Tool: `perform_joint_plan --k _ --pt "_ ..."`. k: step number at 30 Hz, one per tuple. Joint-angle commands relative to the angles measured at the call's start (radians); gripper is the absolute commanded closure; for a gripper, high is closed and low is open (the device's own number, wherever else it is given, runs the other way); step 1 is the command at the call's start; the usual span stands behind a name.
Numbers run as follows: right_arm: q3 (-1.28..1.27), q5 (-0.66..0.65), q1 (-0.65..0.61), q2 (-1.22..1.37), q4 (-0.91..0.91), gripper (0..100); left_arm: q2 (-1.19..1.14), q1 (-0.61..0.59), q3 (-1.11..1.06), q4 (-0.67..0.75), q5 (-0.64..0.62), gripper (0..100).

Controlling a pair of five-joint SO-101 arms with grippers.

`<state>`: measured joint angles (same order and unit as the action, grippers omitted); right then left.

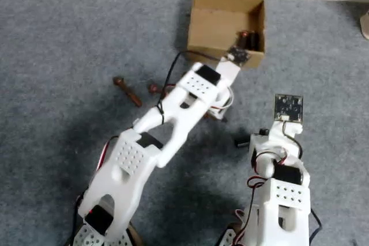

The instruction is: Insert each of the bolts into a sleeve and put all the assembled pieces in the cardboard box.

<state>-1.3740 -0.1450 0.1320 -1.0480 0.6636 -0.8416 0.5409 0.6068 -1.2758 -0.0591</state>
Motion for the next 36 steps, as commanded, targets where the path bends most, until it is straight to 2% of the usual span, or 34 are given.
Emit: perform_joint_plan --k 1,5,7,12,18,24,28,33,36 --pt "0.004 0.005 0.016 -0.016 -0.022 99.3 0.008 0.039 0.033 -0.081 0.005 79" --pt "0.004 0.005 0.016 -0.016 -0.022 99.3 0.007 0.035 0.079 -0.098 0.002 100" --pt "0.004 0.005 0.016 -0.016 -0.022 99.3 0.004 0.022 0.099 -0.107 -0.026 96" --pt "0.004 0.005 0.016 -0.016 -0.022 99.3 0.012 0.010 0.185 -0.181 -0.074 99" --pt "0.002 0.005 0.016 -0.016 -0.022 99.3 0.008 0.010 0.527 -0.408 -0.071 99" --pt "0.002 0.005 0.016 -0.016 -0.022 99.3 0.007 -0.002 0.789 -0.470 -0.071 99" --pt "0.002 0.003 0.016 -0.016 -0.022 99.3 0.004 -0.028 0.806 -0.477 -0.057 99" --pt "0.002 0.003 0.015 -0.016 -0.022 99.3 0.012 -0.035 0.665 -0.477 -0.043 99" --pt "0.002 0.003 0.012 -0.016 -0.022 99.3 0.004 -0.038 0.654 -0.477 -0.041 99"
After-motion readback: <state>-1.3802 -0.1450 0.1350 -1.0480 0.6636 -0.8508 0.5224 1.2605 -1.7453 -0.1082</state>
